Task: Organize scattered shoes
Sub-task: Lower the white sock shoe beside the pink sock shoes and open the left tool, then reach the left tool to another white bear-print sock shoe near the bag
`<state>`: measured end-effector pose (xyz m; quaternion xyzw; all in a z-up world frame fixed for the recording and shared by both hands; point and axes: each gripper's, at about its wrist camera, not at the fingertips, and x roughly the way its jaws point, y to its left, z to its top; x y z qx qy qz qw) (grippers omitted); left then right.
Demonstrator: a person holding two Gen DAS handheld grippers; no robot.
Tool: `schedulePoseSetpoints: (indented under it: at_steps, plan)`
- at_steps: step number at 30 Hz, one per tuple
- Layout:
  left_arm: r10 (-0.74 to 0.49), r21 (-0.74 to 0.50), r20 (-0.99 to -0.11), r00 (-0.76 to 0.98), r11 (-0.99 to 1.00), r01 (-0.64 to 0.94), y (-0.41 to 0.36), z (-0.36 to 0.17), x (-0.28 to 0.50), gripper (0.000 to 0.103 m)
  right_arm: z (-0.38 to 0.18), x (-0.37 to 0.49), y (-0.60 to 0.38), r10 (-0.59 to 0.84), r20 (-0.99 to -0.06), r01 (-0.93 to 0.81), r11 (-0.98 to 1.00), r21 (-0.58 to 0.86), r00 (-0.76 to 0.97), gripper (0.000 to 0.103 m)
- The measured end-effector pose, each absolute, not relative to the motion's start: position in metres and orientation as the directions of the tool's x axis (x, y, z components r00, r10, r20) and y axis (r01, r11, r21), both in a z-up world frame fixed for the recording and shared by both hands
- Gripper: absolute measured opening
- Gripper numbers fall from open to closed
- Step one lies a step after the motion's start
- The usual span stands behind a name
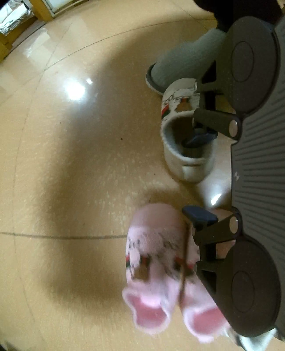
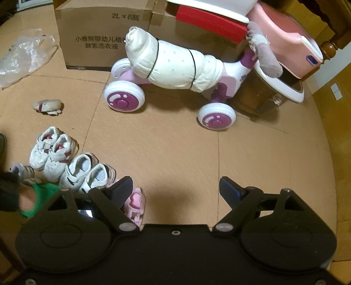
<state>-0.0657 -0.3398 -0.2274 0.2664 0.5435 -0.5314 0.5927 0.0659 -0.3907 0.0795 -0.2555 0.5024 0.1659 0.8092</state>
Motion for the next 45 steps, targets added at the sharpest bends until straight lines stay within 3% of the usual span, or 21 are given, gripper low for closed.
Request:
schedulePoseSetpoints:
  at_steps: [7, 11, 20, 23, 27, 31, 34, 38, 42, 43, 45]
  plan:
    - [-0.376, -0.243, -0.926, -0.033, 0.529, 0.813, -0.209, -0.182, -0.027, 0.057, 0.08, 0.074, -0.355, 0.072, -0.902, -0.562, 0.802, -0.202, 0.426, 0.087]
    - [-0.273, -0.151, -0.959, 0.074, 0.715, 0.683, -0.101, -0.178, 0.007, 0.057, 0.075, 0.073, -0.332, 0.089, -0.909, -0.606, 0.771, -0.196, 0.407, 0.087]
    - [0.069, 0.182, -0.964, 0.257, 0.876, 0.447, 0.065, -0.2, 0.047, 0.057, 0.057, 0.085, -0.315, 0.052, -0.929, -0.636, 0.743, -0.209, 0.366, 0.087]
    - [0.134, 0.26, -0.953, 0.272, 0.821, 0.508, 0.07, -0.224, 0.044, 0.057, 0.049, 0.088, -0.315, 0.028, -0.936, -0.64, 0.737, -0.218, 0.351, 0.087]
    - [0.125, 0.258, -0.958, 0.26, 0.771, 0.582, 0.066, -0.254, 0.043, 0.058, 0.039, 0.092, -0.315, -0.001, -0.943, -0.644, 0.73, -0.229, 0.334, 0.087]
    - [0.094, 0.232, -0.962, 0.257, 0.778, 0.583, 0.067, -0.264, 0.05, 0.058, 0.033, 0.094, -0.313, -0.013, -0.946, -0.651, 0.722, -0.234, 0.325, 0.087]
    - [0.004, 0.085, -0.979, 0.202, 0.917, 0.39, 0.099, -0.262, 0.049, 0.055, 0.034, 0.095, -0.309, -0.008, -0.946, -0.656, 0.718, -0.232, 0.325, 0.087]
    - [-0.132, -0.119, -0.977, 0.165, 0.989, 0.086, 0.142, -0.259, 0.048, 0.042, 0.039, 0.095, -0.304, 0.007, -0.943, -0.66, 0.715, -0.229, 0.334, 0.087]
    - [-0.27, -0.305, -0.947, 0.173, 0.924, -0.23, 0.184, -0.257, 0.047, 0.043, 0.042, 0.093, -0.302, 0.02, -0.94, -0.664, 0.713, -0.225, 0.34, 0.087]
    - [-0.295, -0.338, -0.938, 0.18, 0.893, -0.297, 0.194, -0.256, 0.046, 0.044, 0.042, 0.093, -0.302, 0.02, -0.94, -0.665, 0.712, -0.225, 0.34, 0.087]
    - [-0.246, -0.29, -0.953, 0.178, 0.911, -0.291, 0.199, -0.253, 0.044, 0.044, 0.041, 0.093, -0.302, 0.014, -0.941, -0.665, 0.711, -0.228, 0.338, 0.087]
